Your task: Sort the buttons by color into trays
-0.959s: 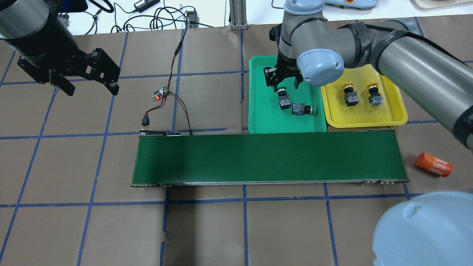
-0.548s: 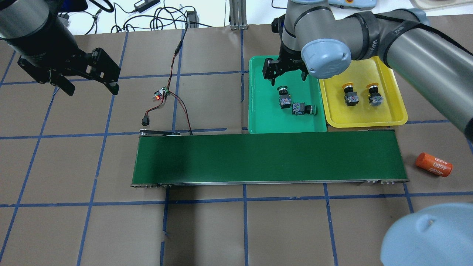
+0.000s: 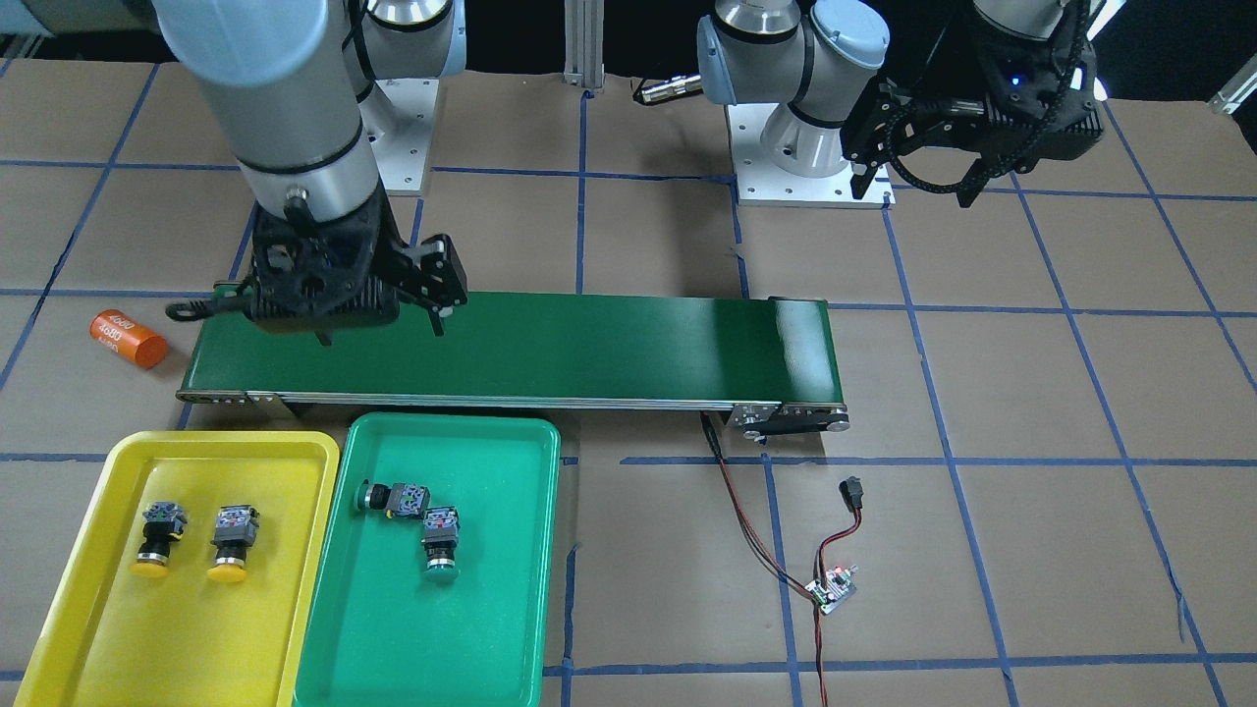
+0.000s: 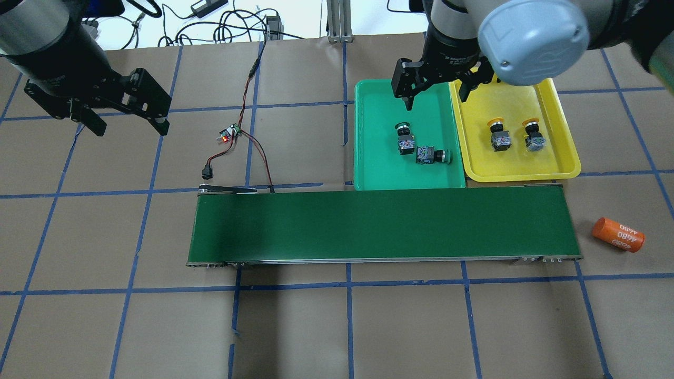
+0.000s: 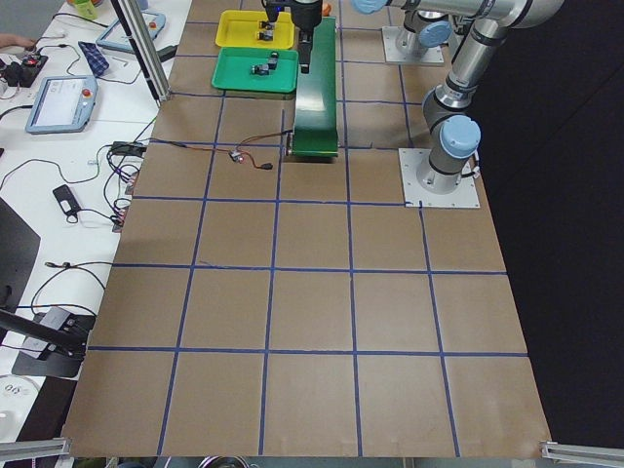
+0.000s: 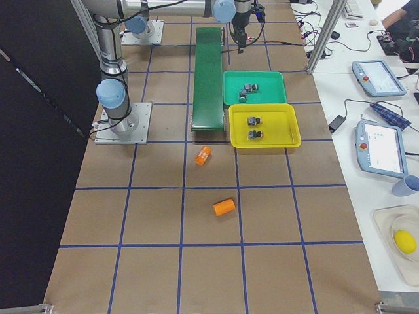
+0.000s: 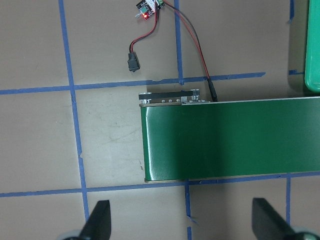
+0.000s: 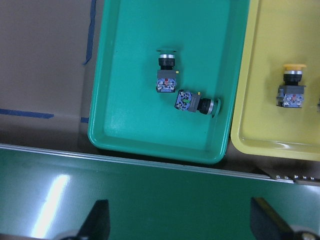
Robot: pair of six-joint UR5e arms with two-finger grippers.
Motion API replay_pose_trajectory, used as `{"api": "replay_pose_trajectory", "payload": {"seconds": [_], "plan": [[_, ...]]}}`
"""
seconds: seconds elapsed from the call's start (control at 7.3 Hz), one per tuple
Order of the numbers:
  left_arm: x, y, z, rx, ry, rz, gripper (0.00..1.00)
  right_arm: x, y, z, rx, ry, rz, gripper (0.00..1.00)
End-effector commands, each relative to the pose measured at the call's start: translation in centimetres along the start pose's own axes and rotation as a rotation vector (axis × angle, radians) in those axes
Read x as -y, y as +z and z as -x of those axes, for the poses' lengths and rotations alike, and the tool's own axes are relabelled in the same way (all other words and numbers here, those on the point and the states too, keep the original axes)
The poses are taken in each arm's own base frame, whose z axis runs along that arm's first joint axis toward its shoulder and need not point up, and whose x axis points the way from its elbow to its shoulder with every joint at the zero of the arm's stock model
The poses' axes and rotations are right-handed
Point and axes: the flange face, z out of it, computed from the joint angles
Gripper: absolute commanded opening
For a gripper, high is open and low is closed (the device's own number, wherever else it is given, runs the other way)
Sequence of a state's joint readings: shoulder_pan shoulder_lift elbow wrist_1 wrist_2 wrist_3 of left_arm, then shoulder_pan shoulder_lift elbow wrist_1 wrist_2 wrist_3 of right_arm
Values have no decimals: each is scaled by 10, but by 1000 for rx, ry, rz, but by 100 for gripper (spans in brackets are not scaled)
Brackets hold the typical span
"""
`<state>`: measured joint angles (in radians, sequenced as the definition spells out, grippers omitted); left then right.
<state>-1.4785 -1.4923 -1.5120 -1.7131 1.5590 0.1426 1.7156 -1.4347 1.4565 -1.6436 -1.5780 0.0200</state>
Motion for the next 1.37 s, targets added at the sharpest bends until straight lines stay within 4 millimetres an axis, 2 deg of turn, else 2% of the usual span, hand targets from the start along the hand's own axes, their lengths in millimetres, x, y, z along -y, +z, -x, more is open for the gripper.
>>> {"api": "replay_pose_trajectory", "payload": {"seconds": [0.0, 0.14, 0.41, 0.82, 1.23], "plan": [[-1, 0, 0, 1, 0, 0, 100, -43, -54, -1, 2, 1, -33, 100], [-1, 1, 0, -1, 0, 1, 100, -58, -71, -1, 9, -1, -64, 100], [-4, 2, -1, -1, 0, 1, 100, -62, -62, 3, 13, 1, -47, 100], [-3, 2, -1, 0, 0, -2, 100, -66, -60, 2, 15, 84, -23, 100], [3, 1, 2, 0, -4, -3, 100, -70, -71, 2, 19, 145, -52, 100]]}}
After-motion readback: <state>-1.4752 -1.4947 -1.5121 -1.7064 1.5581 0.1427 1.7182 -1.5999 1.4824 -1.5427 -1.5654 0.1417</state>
